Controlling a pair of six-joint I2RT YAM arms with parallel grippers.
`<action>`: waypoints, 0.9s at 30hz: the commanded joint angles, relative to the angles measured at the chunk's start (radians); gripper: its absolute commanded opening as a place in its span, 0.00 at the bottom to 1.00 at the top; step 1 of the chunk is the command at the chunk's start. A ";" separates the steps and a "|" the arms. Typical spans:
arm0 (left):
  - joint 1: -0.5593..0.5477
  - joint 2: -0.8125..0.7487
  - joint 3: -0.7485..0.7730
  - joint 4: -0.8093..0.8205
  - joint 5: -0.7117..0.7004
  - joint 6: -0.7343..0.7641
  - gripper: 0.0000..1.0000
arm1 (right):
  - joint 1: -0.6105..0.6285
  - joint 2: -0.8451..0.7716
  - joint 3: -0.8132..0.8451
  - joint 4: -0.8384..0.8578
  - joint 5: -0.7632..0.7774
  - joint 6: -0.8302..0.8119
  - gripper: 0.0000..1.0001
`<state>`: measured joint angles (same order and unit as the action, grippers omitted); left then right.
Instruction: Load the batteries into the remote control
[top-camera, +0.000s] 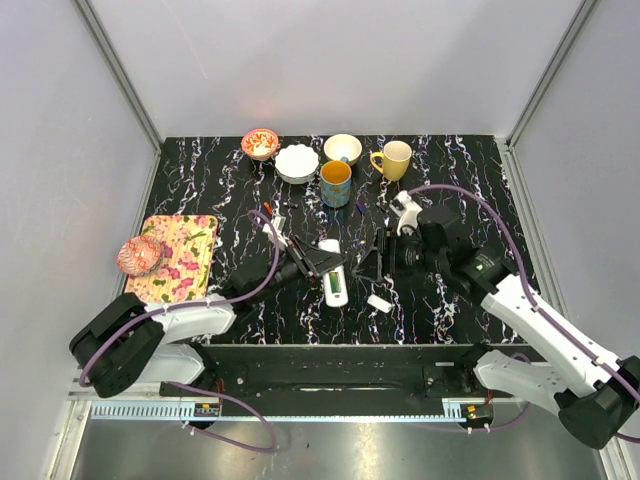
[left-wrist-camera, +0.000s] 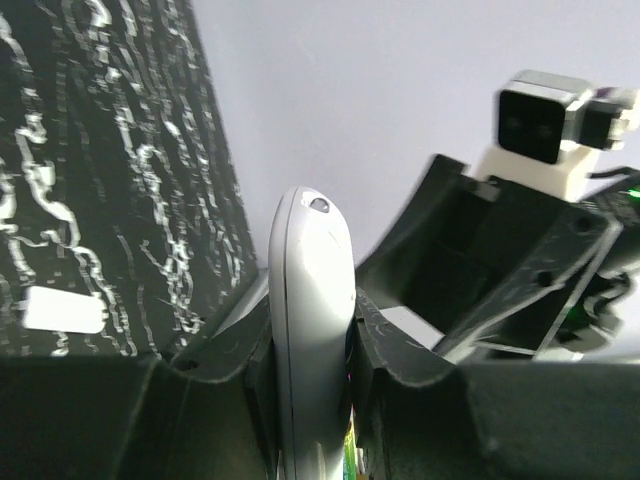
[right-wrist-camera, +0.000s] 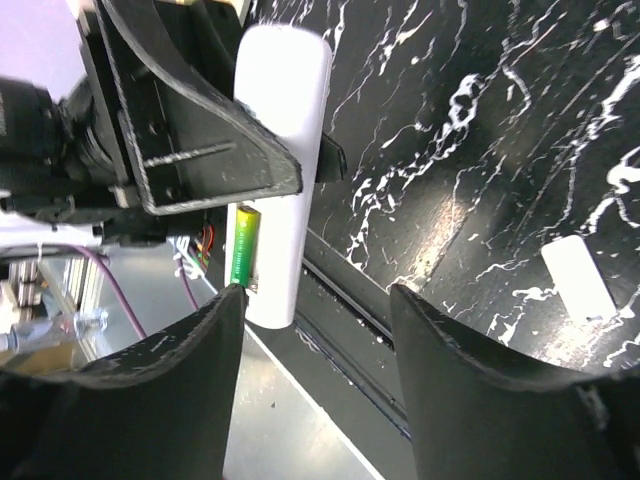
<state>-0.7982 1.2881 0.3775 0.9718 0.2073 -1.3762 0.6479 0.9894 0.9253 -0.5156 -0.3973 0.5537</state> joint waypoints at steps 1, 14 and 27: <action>0.005 -0.072 0.043 -0.160 -0.144 0.089 0.00 | 0.015 0.034 0.133 -0.112 0.156 -0.023 0.62; -0.001 -0.067 0.031 -0.147 -0.284 0.068 0.00 | 0.205 0.195 0.273 -0.195 0.302 -0.064 0.52; 0.034 -0.066 -0.061 0.168 -0.165 0.020 0.00 | 0.081 -0.003 -0.061 0.208 0.107 0.236 0.89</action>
<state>-0.7860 1.2312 0.3275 0.9009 -0.0334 -1.3212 0.8143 1.0077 0.9745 -0.5297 -0.1383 0.6422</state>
